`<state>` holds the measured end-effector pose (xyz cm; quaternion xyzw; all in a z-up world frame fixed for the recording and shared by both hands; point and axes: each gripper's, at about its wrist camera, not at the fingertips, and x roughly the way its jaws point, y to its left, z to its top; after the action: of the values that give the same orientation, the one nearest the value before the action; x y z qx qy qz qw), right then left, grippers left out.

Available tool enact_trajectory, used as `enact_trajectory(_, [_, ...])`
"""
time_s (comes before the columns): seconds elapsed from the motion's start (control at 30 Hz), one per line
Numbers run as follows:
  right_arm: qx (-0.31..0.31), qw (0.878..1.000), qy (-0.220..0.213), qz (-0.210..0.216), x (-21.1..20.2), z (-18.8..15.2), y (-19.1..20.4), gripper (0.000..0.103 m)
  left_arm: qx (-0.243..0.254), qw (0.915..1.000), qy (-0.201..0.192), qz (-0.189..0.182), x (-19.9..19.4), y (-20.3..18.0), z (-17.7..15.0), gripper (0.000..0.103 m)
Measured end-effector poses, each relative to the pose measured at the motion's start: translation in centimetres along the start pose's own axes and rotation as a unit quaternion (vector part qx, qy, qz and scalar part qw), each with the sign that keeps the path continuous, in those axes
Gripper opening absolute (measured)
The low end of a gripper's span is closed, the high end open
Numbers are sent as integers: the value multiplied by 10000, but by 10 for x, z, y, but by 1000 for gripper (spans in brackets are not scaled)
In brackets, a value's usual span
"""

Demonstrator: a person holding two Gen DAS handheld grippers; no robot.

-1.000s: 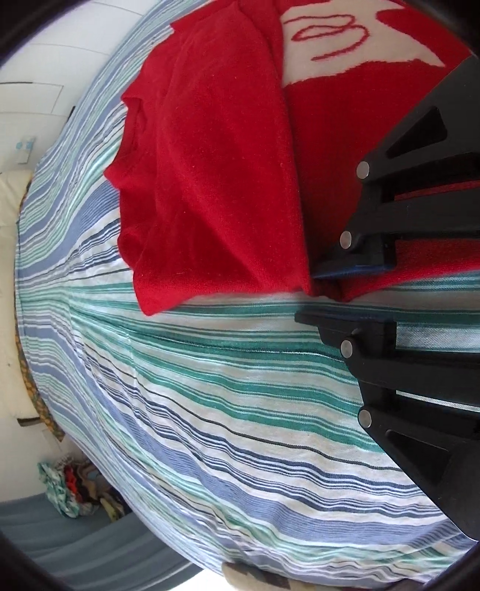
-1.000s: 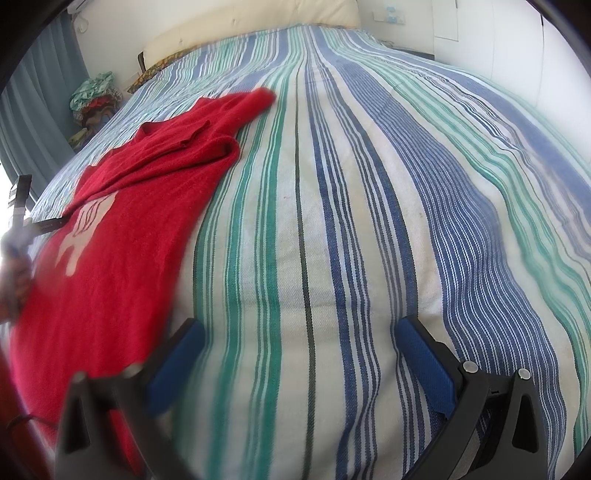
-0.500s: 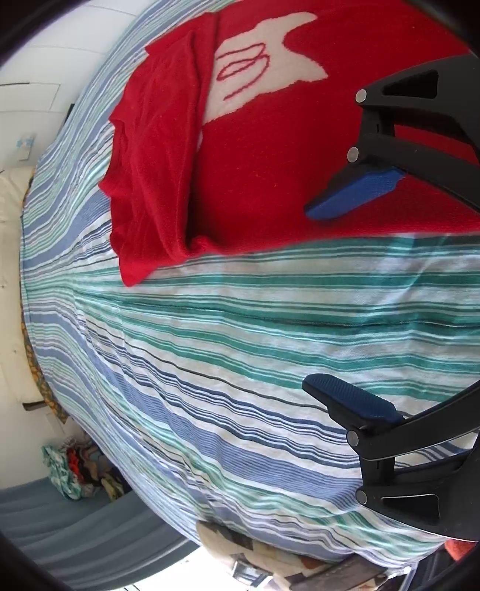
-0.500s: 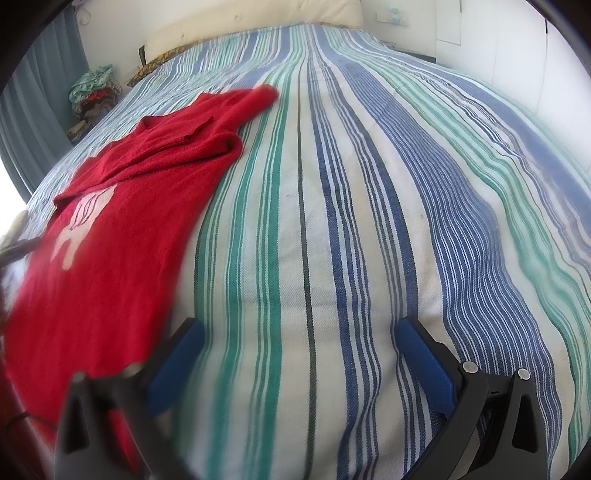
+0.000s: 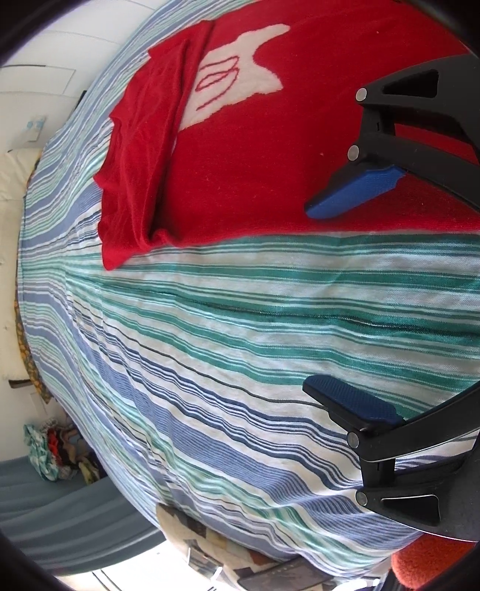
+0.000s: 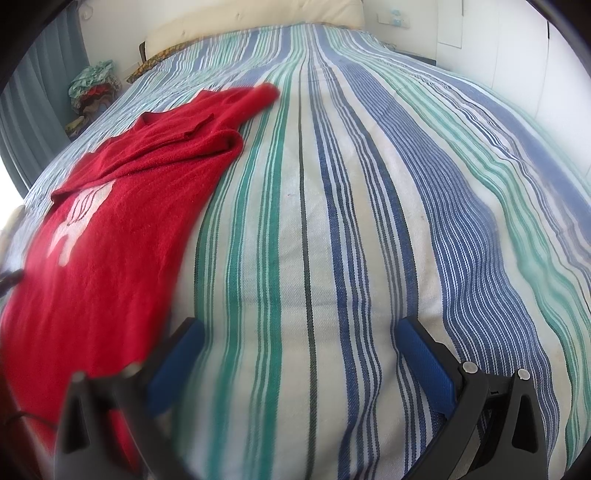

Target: Fold small clothes

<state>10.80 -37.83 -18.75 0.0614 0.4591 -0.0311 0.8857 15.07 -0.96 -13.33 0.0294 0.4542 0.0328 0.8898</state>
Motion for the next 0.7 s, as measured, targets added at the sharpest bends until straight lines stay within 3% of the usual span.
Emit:
enact_trajectory(0.1, [-8,10000,-3,-9,0,0,0,103,-240,9991,-103,-329,-1,5,30,88])
enact_trajectory(0.2, [-11,10000,-4,-10,0,0,1,103,-657,9943,-183,-820,8,14,81,88])
enact_trajectory(0.3, [-25,10000,2,-22,1,1,1,103,-959,9873,77,-1264,41,17,131,88])
enact_trajectory(0.4, [-52,10000,15,-37,0,2,2,103,-956,9890,398,-1057,83,8,160,85])
enact_trajectory(0.47, [-58,10000,8,-42,-1,2,2,103,-667,9923,587,-858,107,-5,163,85])
enact_trajectory(0.53, [-63,10000,23,-46,-1,2,2,103,-129,9973,727,-5,129,-19,152,88])
enact_trajectory(0.57, [-82,9999,62,-48,-2,3,2,103,-9,9976,680,111,135,-20,144,93])
enact_trajectory(0.63, [-163,9996,221,-66,-8,7,2,101,-177,9994,291,-21,130,-11,132,97])
enact_trajectory(0.7, [-198,9993,302,-44,-24,17,3,97,-318,9992,164,-174,131,-5,124,98])
